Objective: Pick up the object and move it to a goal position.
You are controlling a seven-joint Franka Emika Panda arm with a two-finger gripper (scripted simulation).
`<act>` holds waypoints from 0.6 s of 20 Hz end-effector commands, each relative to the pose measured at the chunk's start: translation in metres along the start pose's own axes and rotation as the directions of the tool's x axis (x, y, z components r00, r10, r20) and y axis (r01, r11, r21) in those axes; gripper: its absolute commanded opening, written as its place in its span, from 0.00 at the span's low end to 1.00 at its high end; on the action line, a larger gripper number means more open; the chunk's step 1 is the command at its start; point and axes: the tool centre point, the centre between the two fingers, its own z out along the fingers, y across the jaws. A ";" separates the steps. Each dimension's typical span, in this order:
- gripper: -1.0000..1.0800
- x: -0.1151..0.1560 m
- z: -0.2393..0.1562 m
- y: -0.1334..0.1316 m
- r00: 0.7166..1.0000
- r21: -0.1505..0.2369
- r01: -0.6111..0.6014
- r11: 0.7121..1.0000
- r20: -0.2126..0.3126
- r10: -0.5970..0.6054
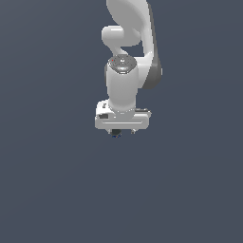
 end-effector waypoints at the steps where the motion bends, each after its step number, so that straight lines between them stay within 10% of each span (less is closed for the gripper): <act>1: 0.96 0.000 0.000 0.000 1.000 0.000 0.000 1.000 0.000 0.000; 12: 0.96 -0.002 -0.004 0.018 0.998 0.024 -0.067 0.997 -0.003 0.067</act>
